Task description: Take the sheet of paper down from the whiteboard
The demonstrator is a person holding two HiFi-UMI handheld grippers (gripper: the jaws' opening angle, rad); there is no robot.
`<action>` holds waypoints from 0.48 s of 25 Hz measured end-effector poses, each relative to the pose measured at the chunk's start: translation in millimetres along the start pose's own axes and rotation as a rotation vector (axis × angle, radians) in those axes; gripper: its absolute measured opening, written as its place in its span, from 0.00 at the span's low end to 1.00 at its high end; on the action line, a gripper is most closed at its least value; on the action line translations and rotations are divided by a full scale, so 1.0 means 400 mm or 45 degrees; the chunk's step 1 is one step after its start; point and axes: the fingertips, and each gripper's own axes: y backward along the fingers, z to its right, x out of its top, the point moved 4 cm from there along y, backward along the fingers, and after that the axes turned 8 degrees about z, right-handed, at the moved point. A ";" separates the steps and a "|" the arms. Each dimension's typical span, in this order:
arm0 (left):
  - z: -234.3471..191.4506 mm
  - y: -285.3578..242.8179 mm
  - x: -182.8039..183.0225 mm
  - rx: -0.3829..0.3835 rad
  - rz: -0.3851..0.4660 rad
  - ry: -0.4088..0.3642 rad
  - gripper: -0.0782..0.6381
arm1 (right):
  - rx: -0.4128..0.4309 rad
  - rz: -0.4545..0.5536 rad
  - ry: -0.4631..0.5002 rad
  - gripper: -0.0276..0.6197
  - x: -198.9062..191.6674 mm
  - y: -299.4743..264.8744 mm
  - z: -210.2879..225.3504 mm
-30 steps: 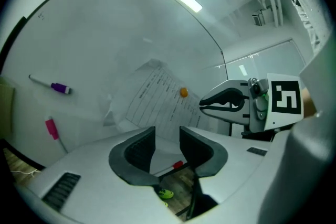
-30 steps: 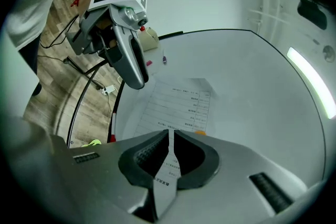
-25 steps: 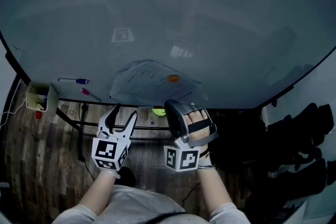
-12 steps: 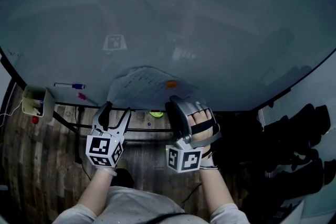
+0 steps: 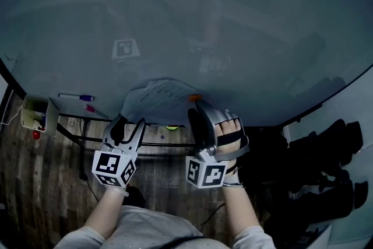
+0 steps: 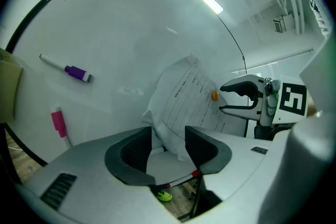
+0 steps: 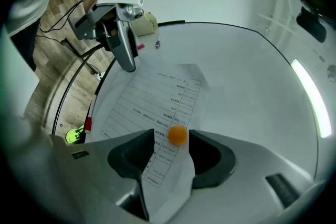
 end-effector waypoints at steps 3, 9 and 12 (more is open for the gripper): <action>-0.001 -0.008 -0.006 -0.007 -0.003 0.022 0.41 | 0.012 -0.026 0.030 0.35 -0.008 -0.013 0.002; -0.006 -0.020 -0.017 -0.025 -0.018 0.038 0.41 | 0.004 -0.037 0.062 0.36 -0.011 -0.027 0.010; -0.006 -0.022 -0.024 -0.034 -0.021 0.042 0.41 | 0.017 -0.046 0.072 0.36 -0.013 -0.036 0.007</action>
